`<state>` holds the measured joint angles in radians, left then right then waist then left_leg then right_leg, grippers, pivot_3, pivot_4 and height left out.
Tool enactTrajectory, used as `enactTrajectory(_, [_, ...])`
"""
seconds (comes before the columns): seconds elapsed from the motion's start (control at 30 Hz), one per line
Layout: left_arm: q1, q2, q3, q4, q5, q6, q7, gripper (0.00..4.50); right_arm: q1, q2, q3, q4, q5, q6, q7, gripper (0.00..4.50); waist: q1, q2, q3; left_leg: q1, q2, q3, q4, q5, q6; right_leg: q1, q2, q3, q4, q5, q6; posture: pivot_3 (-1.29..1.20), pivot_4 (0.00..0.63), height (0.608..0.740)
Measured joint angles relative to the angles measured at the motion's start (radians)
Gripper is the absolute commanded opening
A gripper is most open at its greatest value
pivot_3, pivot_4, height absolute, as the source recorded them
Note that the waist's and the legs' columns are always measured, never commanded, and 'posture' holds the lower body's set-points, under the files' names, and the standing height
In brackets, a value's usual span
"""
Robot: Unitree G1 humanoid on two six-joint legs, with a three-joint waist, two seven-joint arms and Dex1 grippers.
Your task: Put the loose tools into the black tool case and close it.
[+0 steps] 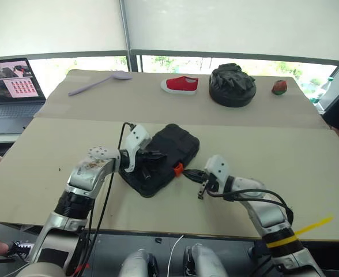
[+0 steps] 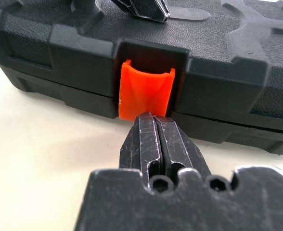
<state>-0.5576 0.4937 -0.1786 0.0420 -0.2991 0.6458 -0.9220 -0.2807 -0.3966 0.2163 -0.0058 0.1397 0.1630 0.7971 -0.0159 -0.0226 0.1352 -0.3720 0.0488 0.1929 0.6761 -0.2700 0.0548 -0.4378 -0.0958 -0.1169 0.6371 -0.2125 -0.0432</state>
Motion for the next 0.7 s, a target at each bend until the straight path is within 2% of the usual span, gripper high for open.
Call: enactTrajectory(0.7, [0.016,0.004,0.010,-0.009,-0.006,0.010,0.006,0.10,-0.053,0.060,0.011,0.079,-0.011,0.000,0.027,0.00,-0.006,0.000,0.000,0.005,0.001,-0.003,-0.009,0.004,-0.008,0.000,0.003,0.000,0.000,0.000,0.000,0.00,0.150,0.740])
